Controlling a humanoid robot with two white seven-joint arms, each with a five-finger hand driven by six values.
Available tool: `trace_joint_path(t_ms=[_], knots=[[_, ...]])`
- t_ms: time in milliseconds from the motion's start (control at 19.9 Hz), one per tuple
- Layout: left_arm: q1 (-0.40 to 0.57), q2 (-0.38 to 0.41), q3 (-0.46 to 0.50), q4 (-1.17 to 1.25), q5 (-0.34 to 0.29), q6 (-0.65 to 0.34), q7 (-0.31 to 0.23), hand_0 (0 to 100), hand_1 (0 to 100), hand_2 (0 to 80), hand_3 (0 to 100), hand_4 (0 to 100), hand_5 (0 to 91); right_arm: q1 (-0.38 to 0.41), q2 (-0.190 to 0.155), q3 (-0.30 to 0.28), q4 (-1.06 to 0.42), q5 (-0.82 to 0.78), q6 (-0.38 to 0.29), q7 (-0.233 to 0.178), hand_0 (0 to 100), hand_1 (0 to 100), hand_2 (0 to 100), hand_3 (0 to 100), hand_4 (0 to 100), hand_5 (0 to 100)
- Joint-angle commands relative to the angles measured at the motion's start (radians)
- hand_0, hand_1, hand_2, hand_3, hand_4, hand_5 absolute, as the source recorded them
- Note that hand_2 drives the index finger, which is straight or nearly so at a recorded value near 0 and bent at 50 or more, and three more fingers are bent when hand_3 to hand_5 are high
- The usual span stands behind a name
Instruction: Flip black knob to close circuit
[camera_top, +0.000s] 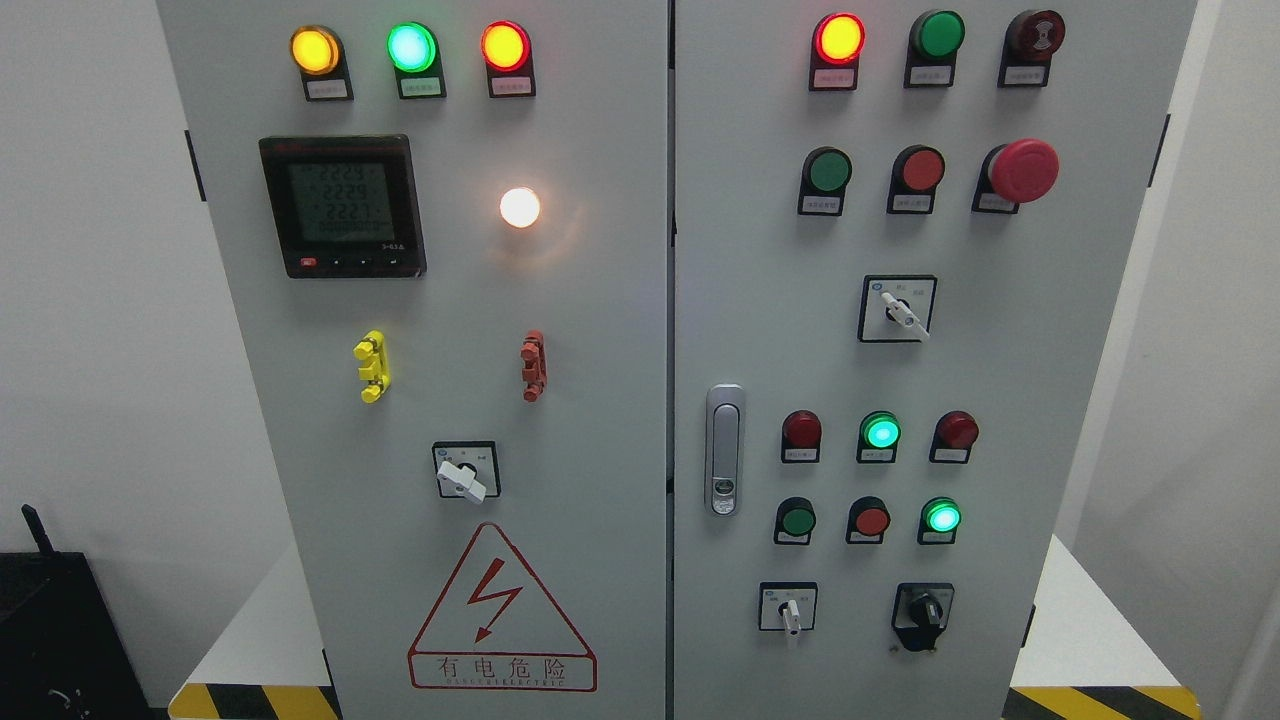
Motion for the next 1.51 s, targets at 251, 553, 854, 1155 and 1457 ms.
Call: trace_joint_path(t_ms=[251,553,854,1155,1457], knots=[[0.034,0.001,0.011,-0.034,0.008,0.0,0.0,0,0,0.0,5,3,0.0,0.004,-0.029,-0.002,-0.003,0.0,-0.003,0.002,0,0,0,0,0,0],[0.034,-0.001,0.011,-0.034,0.008,0.0,0.0,0,0,0.0,5,3,0.0,0.004,-0.023,-0.002,-0.015,0.0,-0.004,0.005,0,0,0,0,0,0],[0.034,-0.001,0.011,-0.034,0.009,0.0,0.0,0,0,0.0,5,3,0.0,0.08,-0.006,0.011,-0.277,0.0,-0.026,0.106,0,0,0,0,0,0],[0.034,-0.001,0.011,-0.034,0.008,0.0,0.0,0,0,0.0,5,3,0.0,0.279,0.057,0.083,-1.028,-0.026,-0.064,0.175,0,0,0,2,0,0],[0.034,0.001,0.011,-0.034,0.008,0.0,0.0,0,0,0.1,5,3,0.0,0.376,0.061,0.179,-1.821,-0.351,0.064,0.169,0,4,9,15,12,2]])
